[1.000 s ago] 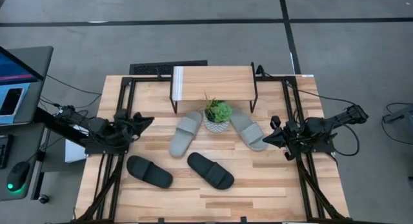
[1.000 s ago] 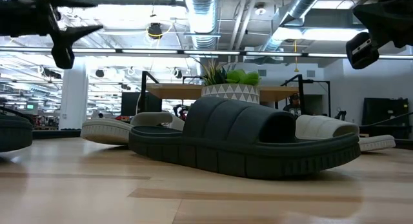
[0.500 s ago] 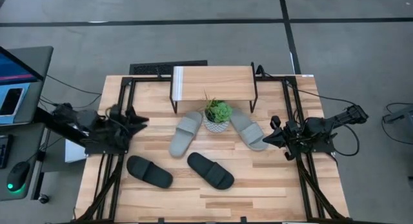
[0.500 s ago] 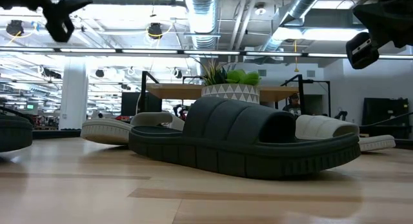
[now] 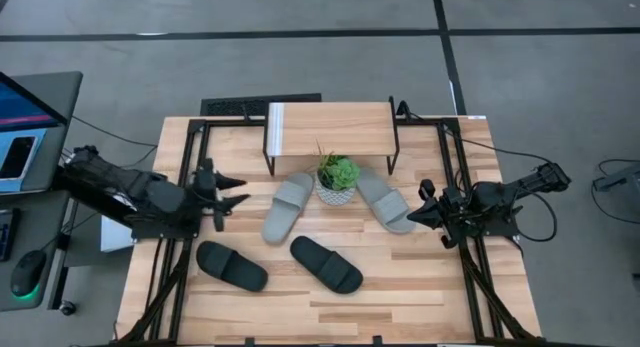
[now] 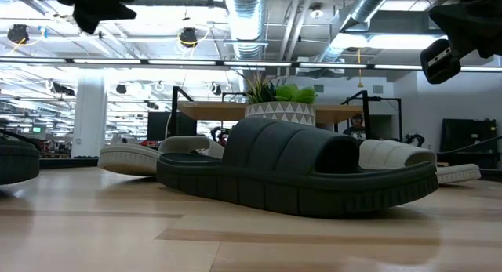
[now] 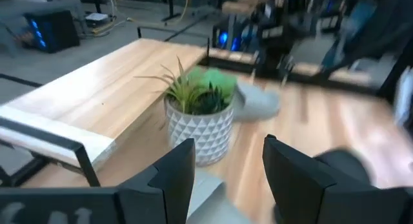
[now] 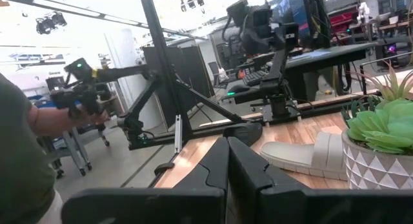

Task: Pick and place slides into the shelf
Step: Put the left gray slide on the shelf

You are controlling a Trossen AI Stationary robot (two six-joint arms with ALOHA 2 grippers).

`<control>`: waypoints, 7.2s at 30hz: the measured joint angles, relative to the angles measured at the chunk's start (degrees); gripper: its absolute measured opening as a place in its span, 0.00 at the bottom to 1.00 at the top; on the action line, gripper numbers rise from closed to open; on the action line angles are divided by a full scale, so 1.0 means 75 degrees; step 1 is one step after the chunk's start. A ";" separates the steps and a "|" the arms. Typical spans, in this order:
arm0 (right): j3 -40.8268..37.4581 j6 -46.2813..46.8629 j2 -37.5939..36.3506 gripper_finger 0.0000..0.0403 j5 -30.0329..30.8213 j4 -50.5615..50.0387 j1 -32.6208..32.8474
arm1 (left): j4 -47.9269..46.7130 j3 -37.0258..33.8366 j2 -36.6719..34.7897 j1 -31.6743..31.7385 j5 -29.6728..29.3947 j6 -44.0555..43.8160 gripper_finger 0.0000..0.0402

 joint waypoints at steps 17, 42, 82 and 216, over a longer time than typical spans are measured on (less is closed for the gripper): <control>0.0001 0.0001 -0.0001 0.00 -0.0002 0.0000 -0.0001 | 0.1456 0.0017 0.3363 0.0009 -0.0804 0.2816 0.43; -0.0001 0.0000 0.0002 0.00 -0.0001 0.0000 -0.0001 | -0.1173 0.1682 0.4948 0.0125 0.0861 0.0330 0.43; 0.0000 0.0000 -0.0001 0.00 0.0001 -0.0002 -0.0001 | -0.2377 0.2357 0.7513 -0.0609 0.2080 -0.0583 0.43; 0.0001 0.0001 0.0077 0.00 0.0001 -0.0737 0.0002 | -0.7435 0.7183 1.0495 -0.1987 0.1671 -0.4377 0.00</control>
